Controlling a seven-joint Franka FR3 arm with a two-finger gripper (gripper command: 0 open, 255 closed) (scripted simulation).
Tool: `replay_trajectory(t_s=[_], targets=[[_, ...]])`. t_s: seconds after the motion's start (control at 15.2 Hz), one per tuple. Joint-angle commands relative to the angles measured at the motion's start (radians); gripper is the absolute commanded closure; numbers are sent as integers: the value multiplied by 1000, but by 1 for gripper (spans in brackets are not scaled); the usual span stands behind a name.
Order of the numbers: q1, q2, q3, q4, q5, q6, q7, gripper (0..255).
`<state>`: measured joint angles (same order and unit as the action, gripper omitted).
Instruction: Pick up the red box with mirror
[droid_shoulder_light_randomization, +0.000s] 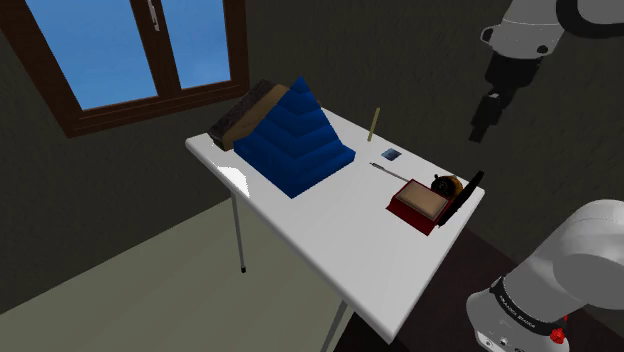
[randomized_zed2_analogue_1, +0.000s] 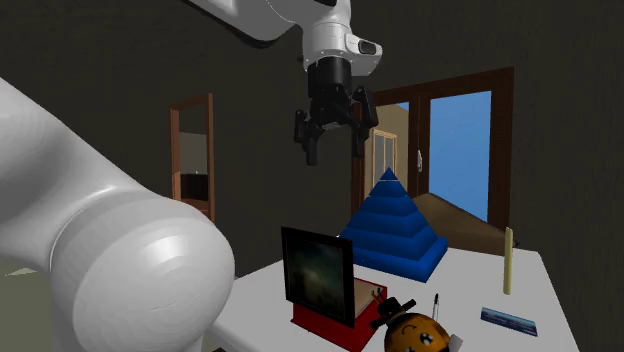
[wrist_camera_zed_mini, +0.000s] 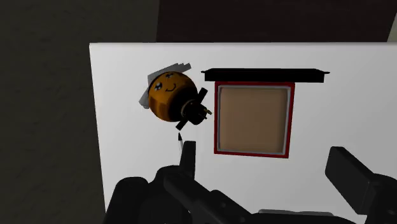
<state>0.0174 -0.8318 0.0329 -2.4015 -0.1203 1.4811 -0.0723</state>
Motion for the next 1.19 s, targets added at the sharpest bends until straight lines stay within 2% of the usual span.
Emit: replay_trajectory(t_s=[0.0, 0.33, 0.66, 0.73, 1.12], targets=[[0, 0, 0, 0, 0, 0, 0, 0], [251, -196, -139, -244, -17, 165, -508, 0], [468, -446, -334, -456, -80, 211, -1029, 0], [486, -473, -358, -474, -91, 207, -1080, 0], [463, -490, -388, -558, -122, 271, -1088, 0]])
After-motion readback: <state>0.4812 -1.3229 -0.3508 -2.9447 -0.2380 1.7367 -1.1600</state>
